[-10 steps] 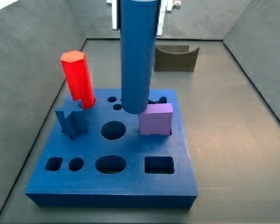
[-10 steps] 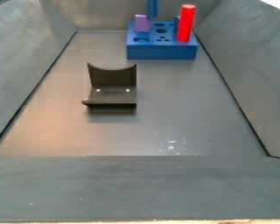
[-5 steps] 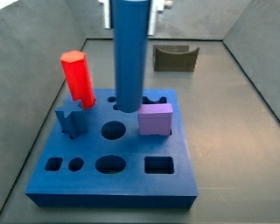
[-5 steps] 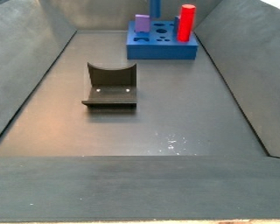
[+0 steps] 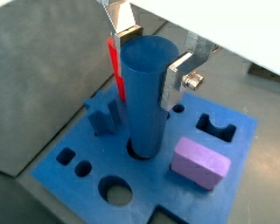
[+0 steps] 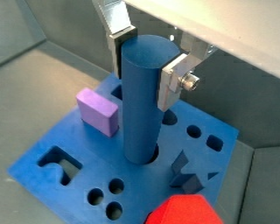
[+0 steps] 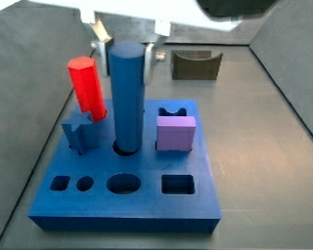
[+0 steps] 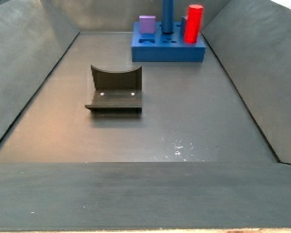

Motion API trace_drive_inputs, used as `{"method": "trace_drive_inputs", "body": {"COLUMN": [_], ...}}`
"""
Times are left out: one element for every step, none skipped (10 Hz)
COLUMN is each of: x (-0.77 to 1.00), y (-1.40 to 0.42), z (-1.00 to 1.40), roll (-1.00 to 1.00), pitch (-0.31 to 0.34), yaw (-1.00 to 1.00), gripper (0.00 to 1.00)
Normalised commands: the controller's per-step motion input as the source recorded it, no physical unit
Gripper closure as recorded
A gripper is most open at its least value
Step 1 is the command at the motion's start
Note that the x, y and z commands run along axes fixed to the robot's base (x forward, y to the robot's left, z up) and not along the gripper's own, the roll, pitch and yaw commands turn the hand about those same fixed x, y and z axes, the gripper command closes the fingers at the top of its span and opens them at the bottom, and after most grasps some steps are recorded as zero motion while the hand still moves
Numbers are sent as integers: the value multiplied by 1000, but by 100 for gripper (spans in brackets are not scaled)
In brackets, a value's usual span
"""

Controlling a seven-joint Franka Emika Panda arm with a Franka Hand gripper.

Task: Pick up the round object. Move up. Place the round object on the fixture. Regrasp the round object. Move to above the board. Insert the round object.
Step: Insert the round object.

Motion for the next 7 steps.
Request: {"method": "trace_drive_inputs", "body": {"x": [20, 0, -206, -374, -394, -217, 0], "y": [0, 0, -40, -77, -43, -83, -60], "z": [-531, -660, -569, -491, -477, -571, -786], "roll": [-140, -100, -61, -46, -63, -100, -117], "pitch": [0, 0, 0, 0, 0, 0, -19], "yaw": [-63, -20, 0, 0, 0, 0, 0], "gripper": [100, 100, 100, 100, 100, 100, 100]}}
